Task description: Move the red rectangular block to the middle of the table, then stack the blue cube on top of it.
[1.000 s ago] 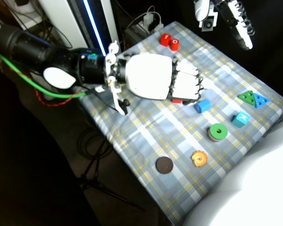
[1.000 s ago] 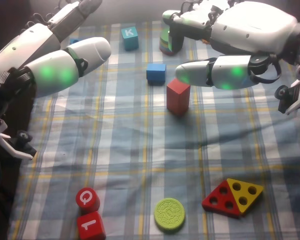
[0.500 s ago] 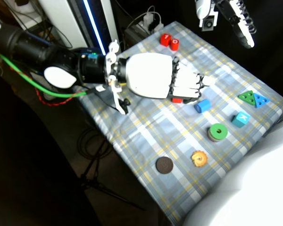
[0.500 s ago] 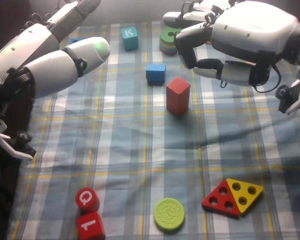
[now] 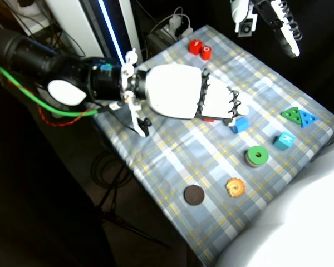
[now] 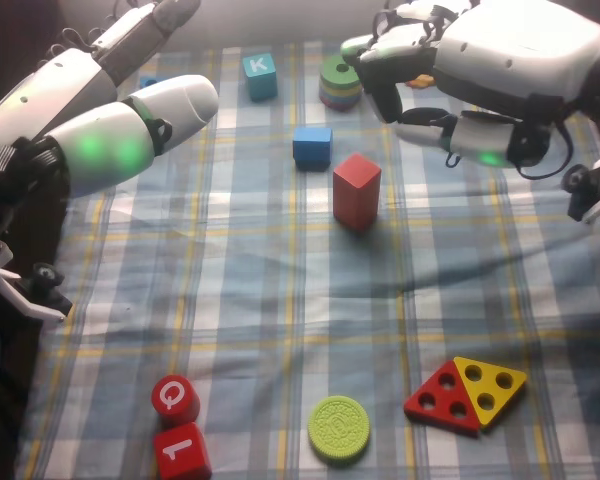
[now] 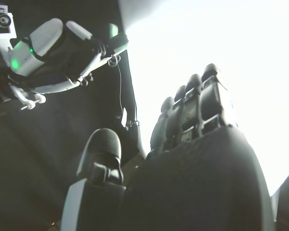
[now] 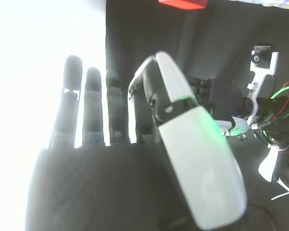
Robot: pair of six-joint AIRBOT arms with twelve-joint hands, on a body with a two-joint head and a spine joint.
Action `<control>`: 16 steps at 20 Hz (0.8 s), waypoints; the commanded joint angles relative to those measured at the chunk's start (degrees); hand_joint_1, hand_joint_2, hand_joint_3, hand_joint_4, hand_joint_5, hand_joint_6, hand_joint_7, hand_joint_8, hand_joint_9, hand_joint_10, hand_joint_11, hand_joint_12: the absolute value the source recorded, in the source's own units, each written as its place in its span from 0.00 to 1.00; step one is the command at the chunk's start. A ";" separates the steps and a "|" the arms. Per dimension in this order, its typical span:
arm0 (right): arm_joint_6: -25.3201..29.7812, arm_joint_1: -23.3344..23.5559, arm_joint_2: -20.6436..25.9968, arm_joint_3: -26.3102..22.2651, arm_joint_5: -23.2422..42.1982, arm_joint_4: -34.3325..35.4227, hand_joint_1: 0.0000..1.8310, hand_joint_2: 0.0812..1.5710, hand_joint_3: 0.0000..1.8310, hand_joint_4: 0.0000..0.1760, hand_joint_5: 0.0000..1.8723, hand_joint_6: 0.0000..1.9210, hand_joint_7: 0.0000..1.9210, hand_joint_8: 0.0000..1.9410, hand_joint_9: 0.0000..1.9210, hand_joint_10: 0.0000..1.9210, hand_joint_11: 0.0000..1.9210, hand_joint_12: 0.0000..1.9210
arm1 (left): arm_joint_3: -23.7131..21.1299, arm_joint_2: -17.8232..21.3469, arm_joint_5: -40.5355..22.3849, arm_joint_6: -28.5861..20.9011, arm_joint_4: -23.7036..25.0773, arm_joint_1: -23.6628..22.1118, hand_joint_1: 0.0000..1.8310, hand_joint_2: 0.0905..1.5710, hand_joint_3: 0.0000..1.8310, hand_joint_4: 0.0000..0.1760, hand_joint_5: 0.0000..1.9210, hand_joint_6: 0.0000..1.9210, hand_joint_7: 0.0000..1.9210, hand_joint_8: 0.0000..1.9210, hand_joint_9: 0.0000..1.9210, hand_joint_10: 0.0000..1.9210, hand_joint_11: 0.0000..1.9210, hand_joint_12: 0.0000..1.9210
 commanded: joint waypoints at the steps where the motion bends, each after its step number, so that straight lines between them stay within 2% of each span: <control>1: 0.44 0.79 0.41 0.16 6.71 0.97 0.48 0.94 0.00 0.00 0.20 0.96 0.20 0.17 0.09 0.53 0.02 0.95 | -0.13 0.39 -7.35 -0.52 1.07 -0.30 0.05 0.99 0.00 0.09 0.00 0.00 0.00 0.00 0.00 0.00 0.00 0.00; 3: 0.44 1.06 0.57 0.75 5.97 0.97 0.51 0.90 0.00 0.00 0.25 0.91 0.12 0.05 0.01 0.26 0.00 0.60 | -0.11 0.39 -7.43 -0.53 0.89 -0.23 0.06 0.99 0.00 0.08 0.00 0.00 0.00 0.00 0.00 0.00 0.00 0.00; 4: 0.44 1.56 0.57 1.28 5.09 0.93 0.48 0.89 0.00 0.00 0.25 0.91 0.14 0.04 0.01 0.18 0.00 0.41 | -0.11 0.39 -7.49 -0.53 0.84 -0.19 0.05 0.99 0.00 0.04 0.00 0.00 0.00 0.00 0.00 0.00 0.00 0.00; 5: 0.44 2.10 0.57 1.82 4.19 0.77 0.45 0.87 0.00 0.43 0.28 0.88 0.16 0.04 0.00 0.23 0.00 0.52 | -0.11 0.39 -7.50 -0.53 0.83 -0.19 0.06 0.99 0.00 0.02 0.00 0.00 0.00 0.00 0.00 0.00 0.00 0.00; 6: 0.44 2.75 0.57 2.26 3.06 0.38 0.45 0.81 0.00 0.19 0.08 0.62 0.14 0.02 0.01 0.23 0.00 0.53 | -0.11 0.39 -7.50 -0.53 0.83 -0.19 0.06 0.99 0.00 0.01 0.00 0.00 0.00 0.00 0.00 0.00 0.00 0.00; 7: 0.44 3.35 0.43 2.75 1.72 -0.37 0.45 0.78 0.00 0.00 0.04 0.44 0.15 0.02 0.05 0.24 0.00 0.60 | -0.11 0.39 -7.50 -0.53 0.82 -0.19 0.06 0.99 0.00 0.00 0.00 0.00 0.00 0.00 0.00 0.00 0.00 0.00; 8: 0.44 4.16 -0.25 3.38 0.02 -1.64 0.40 0.78 0.00 0.02 0.01 0.22 0.08 0.00 0.02 0.20 0.00 0.53 | -0.10 0.39 -7.50 -0.53 0.81 -0.19 0.09 0.99 0.00 0.00 0.00 0.00 0.00 0.00 0.00 0.00 0.00 0.00; 9: 0.44 4.94 -0.76 3.83 -1.60 -3.06 0.52 0.69 0.00 0.29 0.04 0.07 0.07 0.00 0.05 0.09 0.00 0.40 | -0.09 0.39 -7.50 -0.53 0.71 -0.19 0.11 0.98 0.00 0.00 0.00 0.00 0.00 0.00 0.00 0.00 0.00 0.00; 10: 0.44 5.97 -1.29 4.40 -3.77 -5.21 0.52 0.69 0.00 0.29 0.04 0.07 0.07 0.00 0.05 0.09 0.00 0.40 | -0.06 0.39 -7.50 -0.53 0.59 -0.17 0.11 0.98 0.00 0.00 0.00 0.00 0.00 0.00 0.00 0.00 0.00 0.00; 11: 0.44 7.31 -1.79 4.83 -6.32 -7.93 0.57 0.67 0.00 0.00 0.01 0.01 0.01 0.00 0.01 0.02 0.00 0.08 | -0.02 0.42 -7.52 -0.53 0.32 -0.02 0.13 0.98 0.00 0.00 0.00 0.00 0.00 0.00 0.00 0.00 0.00 0.00; 12: 0.44 8.73 -2.19 4.90 -8.59 -11.07 0.55 0.70 0.01 0.00 0.00 0.00 0.00 0.00 0.00 0.00 0.00 0.00 | -0.03 0.52 -7.56 -0.53 0.22 0.10 0.14 0.97 0.00 0.00 0.00 0.00 0.00 0.00 0.00 0.00 0.00 0.00; 13: 0.43 10.13 -2.68 4.88 -10.61 -14.63 0.55 0.70 0.01 0.00 0.00 0.00 0.00 0.00 0.00 0.00 0.00 0.00 | -0.08 0.67 -7.65 -0.53 0.07 0.25 0.14 0.97 0.00 0.00 0.00 0.00 0.00 0.00 0.00 0.00 0.00 0.00; 14: 0.43 11.25 -2.94 4.81 -12.53 -17.74 0.56 0.69 0.00 0.00 0.00 0.00 0.00 0.00 0.00 0.00 0.00 0.00 | -0.12 0.81 -7.78 -0.53 -0.18 0.47 0.18 0.97 0.00 0.00 0.00 0.00 0.00 0.00 0.00 0.00 0.00 0.00; 15: 0.43 11.82 -3.27 4.77 -13.29 -19.50 0.58 0.66 0.00 0.80 0.00 0.00 0.00 0.00 0.00 0.00 0.01 0.00 | -0.13 0.87 -7.98 -0.53 -0.49 0.71 0.28 0.96 0.00 0.00 0.00 0.00 0.00 0.00 0.00 0.00 0.00 0.00; 16: 0.42 12.45 -3.95 4.77 -14.41 -21.95 0.56 0.64 0.00 0.96 0.00 0.00 0.00 0.00 0.00 0.00 0.00 0.12 | -0.21 0.97 -8.46 -0.53 -1.19 1.35 0.35 0.95 0.00 0.00 0.00 0.00 0.00 0.00 0.00 0.00 0.00 0.00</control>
